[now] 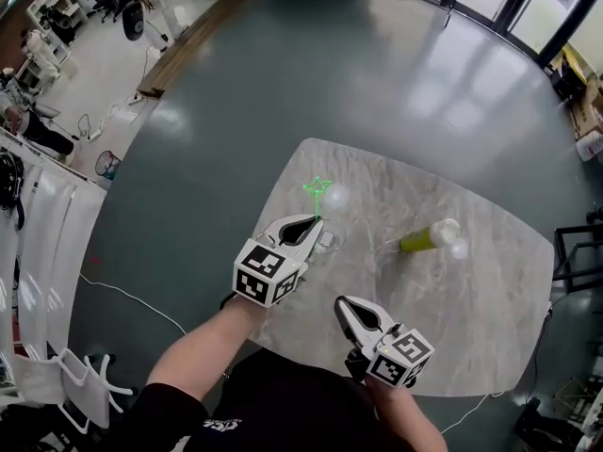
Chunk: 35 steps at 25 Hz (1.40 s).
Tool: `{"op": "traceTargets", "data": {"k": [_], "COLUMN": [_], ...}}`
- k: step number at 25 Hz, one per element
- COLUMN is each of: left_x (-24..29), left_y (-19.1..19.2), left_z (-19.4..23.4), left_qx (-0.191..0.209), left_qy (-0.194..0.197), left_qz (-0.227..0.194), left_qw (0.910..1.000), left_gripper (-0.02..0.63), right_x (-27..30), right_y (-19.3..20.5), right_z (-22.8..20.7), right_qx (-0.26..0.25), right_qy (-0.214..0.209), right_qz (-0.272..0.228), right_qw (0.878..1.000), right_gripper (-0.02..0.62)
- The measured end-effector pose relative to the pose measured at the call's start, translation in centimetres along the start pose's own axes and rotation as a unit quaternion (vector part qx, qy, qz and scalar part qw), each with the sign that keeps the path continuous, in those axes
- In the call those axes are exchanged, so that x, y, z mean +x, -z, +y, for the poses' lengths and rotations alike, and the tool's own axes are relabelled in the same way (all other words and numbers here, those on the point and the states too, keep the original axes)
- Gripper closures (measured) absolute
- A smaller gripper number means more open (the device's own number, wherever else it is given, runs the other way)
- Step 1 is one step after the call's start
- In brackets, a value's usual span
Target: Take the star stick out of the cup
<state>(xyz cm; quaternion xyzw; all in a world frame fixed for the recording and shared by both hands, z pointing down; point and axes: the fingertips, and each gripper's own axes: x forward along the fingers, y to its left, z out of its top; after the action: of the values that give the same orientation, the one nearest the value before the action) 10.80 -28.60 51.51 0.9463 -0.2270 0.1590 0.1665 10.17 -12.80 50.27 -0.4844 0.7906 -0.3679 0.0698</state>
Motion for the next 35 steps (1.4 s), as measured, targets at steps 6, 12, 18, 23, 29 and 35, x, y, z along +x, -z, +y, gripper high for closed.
{"op": "traceTargets", "data": {"k": [6, 12, 18, 23, 29, 35], "left_x": [-3.1, -5.3, -6.0, -5.6, -4.2, -2.3], "left_y": [-1.0, 0.8, 4.2, 7.2, 9.9, 11.8], "left_z": [-1.7, -2.8, -3.9, -5.6, -6.9, -8.6], "left_qx": [0.009, 0.014, -0.004, 0.019, 0.028, 0.059], "left_qy": [0.011, 0.027, 0.047, 0.073, 0.092, 0.106], "left_qz": [-0.005, 0.006, 0.023, 0.060, 0.098, 0.128], "left_qw": [0.9999, 0.9995, 0.9986, 0.9954, 0.9905, 0.9843], "left_gripper": [0.598, 0.598, 0.598, 0.598, 0.598, 0.598], "right_x": [-0.6, -1.0, -1.4, -2.0, -3.1, -4.0], "right_y": [-0.3, 0.0, 0.9, 1.0, 1.0, 1.0], "right_z": [0.5, 0.7, 0.2, -0.3, -0.9, -1.5], "right_qx": [-0.006, -0.007, -0.001, 0.004, 0.007, 0.011], "right_qy": [0.012, 0.023, 0.032, 0.043, 0.054, 0.062], "right_qz": [-0.013, -0.017, -0.017, -0.020, -0.026, -0.034], "right_qw": [1.000, 1.000, 0.999, 0.999, 0.998, 0.997], "right_gripper": [0.581, 0.581, 0.581, 0.581, 0.581, 0.581]}}
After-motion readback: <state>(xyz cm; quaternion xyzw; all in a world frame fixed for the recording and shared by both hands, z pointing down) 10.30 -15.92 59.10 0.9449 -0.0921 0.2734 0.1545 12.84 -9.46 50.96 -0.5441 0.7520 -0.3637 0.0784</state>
